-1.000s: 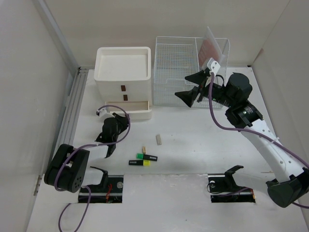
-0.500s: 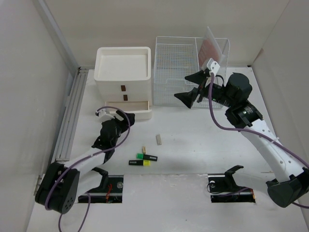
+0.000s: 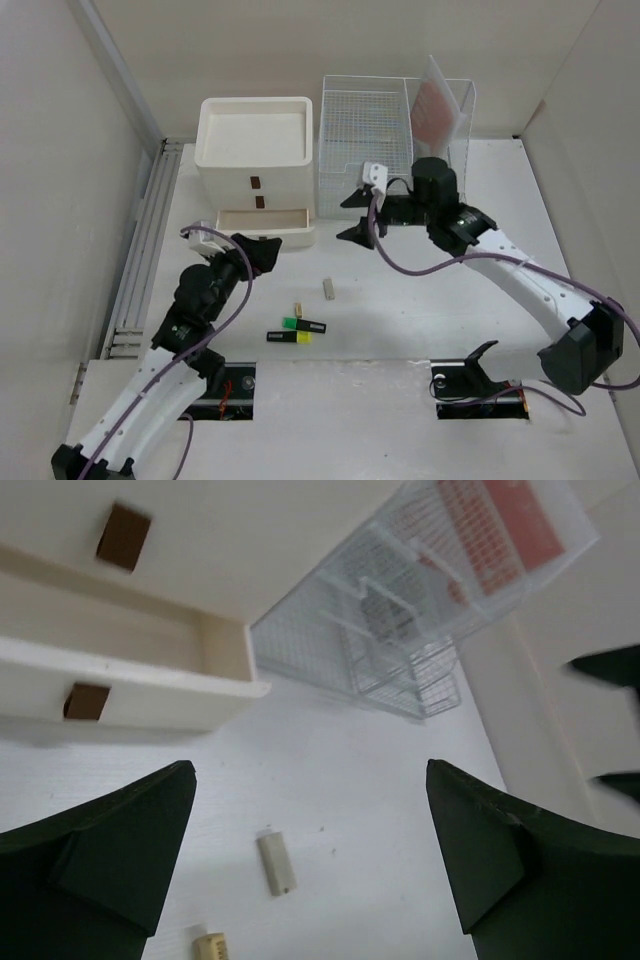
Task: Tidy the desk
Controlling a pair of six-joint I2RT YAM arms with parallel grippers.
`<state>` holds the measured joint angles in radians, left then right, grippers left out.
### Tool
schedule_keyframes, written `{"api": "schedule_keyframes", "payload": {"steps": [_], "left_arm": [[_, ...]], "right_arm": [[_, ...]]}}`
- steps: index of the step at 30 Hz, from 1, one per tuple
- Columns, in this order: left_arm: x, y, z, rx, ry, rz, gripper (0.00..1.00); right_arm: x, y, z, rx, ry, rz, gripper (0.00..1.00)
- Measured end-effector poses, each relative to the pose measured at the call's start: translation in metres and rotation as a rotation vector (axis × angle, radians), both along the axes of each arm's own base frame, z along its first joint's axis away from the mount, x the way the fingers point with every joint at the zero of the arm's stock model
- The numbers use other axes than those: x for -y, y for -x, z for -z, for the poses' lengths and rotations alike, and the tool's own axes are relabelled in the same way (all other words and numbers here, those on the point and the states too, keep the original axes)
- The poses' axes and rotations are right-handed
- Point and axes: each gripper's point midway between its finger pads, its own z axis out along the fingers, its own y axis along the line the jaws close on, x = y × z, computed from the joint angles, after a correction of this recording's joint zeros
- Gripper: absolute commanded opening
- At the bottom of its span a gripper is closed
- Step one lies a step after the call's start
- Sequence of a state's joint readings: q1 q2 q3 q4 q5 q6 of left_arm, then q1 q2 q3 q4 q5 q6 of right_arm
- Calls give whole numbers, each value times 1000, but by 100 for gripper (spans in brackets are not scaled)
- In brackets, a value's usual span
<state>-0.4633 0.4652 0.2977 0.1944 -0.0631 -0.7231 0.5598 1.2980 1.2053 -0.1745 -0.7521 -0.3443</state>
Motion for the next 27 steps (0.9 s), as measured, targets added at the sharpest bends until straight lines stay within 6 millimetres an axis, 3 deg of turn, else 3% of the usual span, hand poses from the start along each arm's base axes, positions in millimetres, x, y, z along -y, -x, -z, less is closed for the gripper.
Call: {"api": "schedule_keyframes", "payload": {"steps": [6, 10, 12, 14, 20, 23, 27], "left_arm": [[2, 23, -111, 161, -26, 90, 100], [-5, 38, -154, 249, -112, 113, 100], [-10, 38, -158, 267, -178, 107, 100], [-13, 35, -150, 260, -243, 97, 100], [-21, 27, -99, 176, -395, 93, 100], [-26, 33, -95, 190, -412, 85, 100], [-40, 47, -111, 270, -390, 37, 100]], "right_arm": [[-40, 43, 72, 43, 137, -193, 56], [-54, 56, 126, 46, 251, -248, 55], [-58, 60, 148, 47, 303, -263, 55], [-66, 65, 166, 58, 351, -283, 54], [-82, 89, 220, 66, 496, -347, 52], [-86, 97, 242, 72, 566, -357, 51], [-93, 99, 261, 77, 633, -352, 48]]}}
